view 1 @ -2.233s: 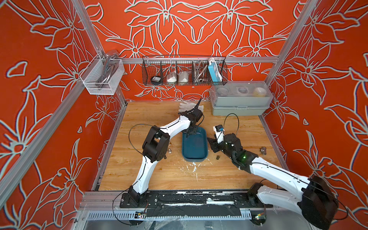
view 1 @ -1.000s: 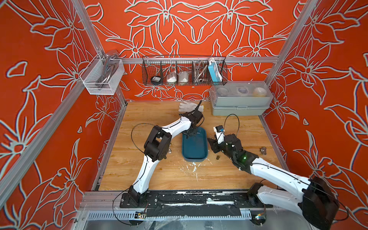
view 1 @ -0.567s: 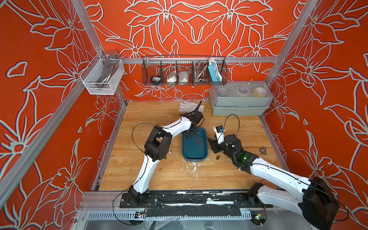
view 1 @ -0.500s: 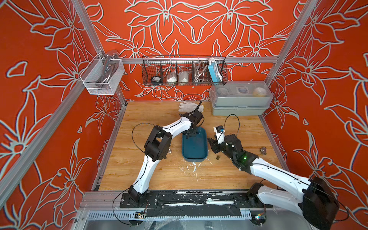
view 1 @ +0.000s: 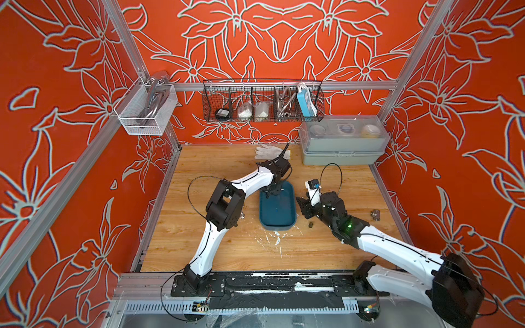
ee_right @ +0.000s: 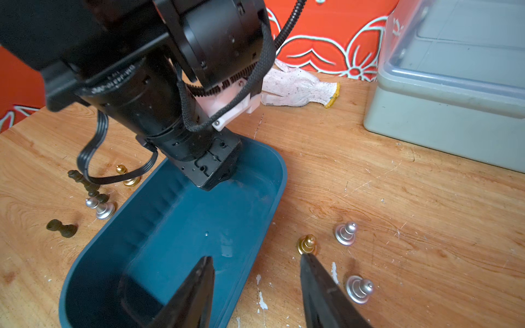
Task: Put the chess pieces into the storage box
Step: Place the chess piece in the storage box.
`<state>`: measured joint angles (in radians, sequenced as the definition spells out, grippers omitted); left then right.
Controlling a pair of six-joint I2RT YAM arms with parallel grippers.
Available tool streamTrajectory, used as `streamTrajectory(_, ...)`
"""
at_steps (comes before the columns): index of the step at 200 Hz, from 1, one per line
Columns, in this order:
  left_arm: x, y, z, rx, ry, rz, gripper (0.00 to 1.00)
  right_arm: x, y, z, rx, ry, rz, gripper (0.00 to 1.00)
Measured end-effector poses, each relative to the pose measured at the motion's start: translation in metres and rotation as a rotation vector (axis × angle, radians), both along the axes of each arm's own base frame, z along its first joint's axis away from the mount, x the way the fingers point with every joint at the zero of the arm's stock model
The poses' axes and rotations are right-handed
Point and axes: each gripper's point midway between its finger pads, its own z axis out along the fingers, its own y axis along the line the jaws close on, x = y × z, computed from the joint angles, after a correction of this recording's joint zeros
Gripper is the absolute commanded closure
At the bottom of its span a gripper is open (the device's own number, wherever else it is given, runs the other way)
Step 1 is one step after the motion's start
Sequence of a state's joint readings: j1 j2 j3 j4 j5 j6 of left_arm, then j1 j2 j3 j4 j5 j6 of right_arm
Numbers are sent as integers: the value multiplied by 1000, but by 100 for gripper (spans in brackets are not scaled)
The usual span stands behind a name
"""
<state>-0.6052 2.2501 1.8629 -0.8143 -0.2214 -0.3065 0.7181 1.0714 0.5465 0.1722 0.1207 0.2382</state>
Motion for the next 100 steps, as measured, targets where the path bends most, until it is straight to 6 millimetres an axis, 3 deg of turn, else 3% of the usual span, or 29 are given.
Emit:
streamTrajectory(57,-8,-1,60,-90,-85,-6,49,0,0,0,1,-1,0,47)
streamTrajectory(100,-39,18,102,-184,-136,13,53,-1,1,2,8,-2,10,45)
